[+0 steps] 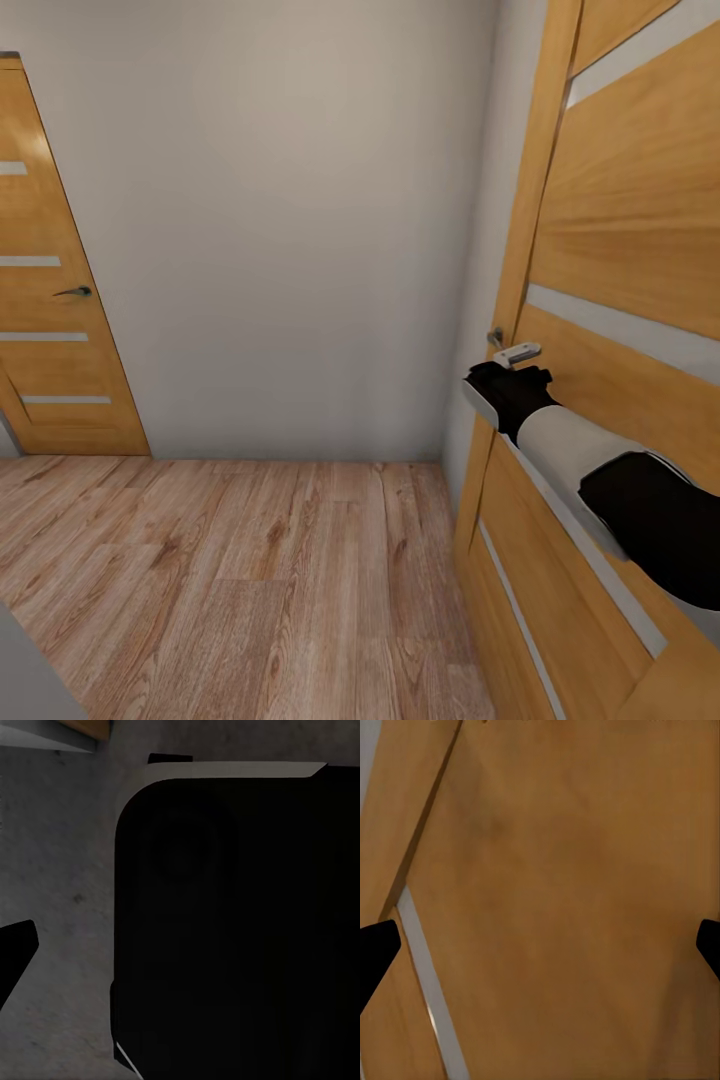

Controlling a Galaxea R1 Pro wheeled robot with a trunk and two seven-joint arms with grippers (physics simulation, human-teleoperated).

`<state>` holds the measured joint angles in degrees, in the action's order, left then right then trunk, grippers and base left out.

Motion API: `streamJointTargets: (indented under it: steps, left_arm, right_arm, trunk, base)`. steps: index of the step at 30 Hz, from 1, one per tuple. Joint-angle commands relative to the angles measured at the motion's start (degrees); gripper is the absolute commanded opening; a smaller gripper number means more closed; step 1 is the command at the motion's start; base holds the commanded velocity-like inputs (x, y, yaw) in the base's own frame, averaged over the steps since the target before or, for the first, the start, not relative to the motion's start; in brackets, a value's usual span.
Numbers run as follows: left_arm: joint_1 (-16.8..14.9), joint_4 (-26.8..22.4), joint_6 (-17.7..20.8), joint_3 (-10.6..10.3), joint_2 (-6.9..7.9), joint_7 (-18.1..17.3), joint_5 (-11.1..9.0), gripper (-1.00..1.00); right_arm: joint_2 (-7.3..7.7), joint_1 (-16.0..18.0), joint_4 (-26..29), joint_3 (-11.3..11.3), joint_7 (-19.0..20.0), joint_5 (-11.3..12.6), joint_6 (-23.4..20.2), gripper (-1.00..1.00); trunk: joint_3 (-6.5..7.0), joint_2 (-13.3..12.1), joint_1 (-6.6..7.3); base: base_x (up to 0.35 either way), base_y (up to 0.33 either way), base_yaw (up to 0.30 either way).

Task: Move the two storage containers from the living room to the garage. In the garage, place one container on the floor and stack the other container on top of it (either order is fine).

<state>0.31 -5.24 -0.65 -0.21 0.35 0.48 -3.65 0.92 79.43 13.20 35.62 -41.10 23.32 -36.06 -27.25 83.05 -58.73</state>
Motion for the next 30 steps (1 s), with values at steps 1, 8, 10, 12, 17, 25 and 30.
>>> streamJointTargets:
  steps: [1,8,10,12,17,25,30]
  left_arm:
    - [0.04,-0.12,-0.05,-0.05,0.0,0.05,-0.39,1.0]
    - [0.04,-0.12,-0.05,-0.03,-0.06,0.06,-0.39,1.0]
    - [0.04,-0.12,-0.05,-0.02,-0.06,0.06,-0.39,1.0]
    - [0.04,-0.12,-0.05,-0.03,-0.03,0.06,-0.39,1.0]
    - [0.04,-0.12,-0.05,-0.01,-0.05,0.05,-0.39,1.0]
    - [0.04,-0.12,-0.05,-0.02,-0.06,0.06,-0.39,1.0]
    - [0.04,-0.12,-0.05,0.0,-0.08,0.06,-0.39,1.0]
  right_arm:
    - [0.29,0.02,0.08,0.33,-0.47,-0.11,-0.95,1.0]
    - [1.38,0.02,0.1,0.27,-0.47,-0.11,-0.95,1.0]
    - [1.41,0.02,0.12,0.25,-0.47,-0.11,-0.95,1.0]
    - [1.43,0.02,0.11,0.26,-0.47,-0.11,-0.95,1.0]
    - [1.45,0.02,0.12,0.27,-0.47,-0.11,-0.95,1.0]
    - [1.56,0.02,0.11,0.32,-0.47,-0.11,-0.95,1.0]
    - [1.62,0.02,0.08,0.33,-0.47,-0.11,-0.95,1.0]
  trunk:
    - [-0.05,0.03,0.0]
    - [-0.05,0.03,0.0]
    - [-0.05,0.03,0.0]
    - [-0.05,0.03,0.0]
    - [-0.05,0.03,0.0]
    - [-0.05,0.03,0.0]
    - [-0.05,0.03,0.0]
  base:
    - [0.0,0.0,0.0]
    - [0.0,0.0,0.0]
    - [0.0,0.0,0.0]
    - [0.0,0.0,0.0]
    - [0.0,0.0,0.0]
    - [0.0,0.0,0.0]
    - [0.0,0.0,0.0]
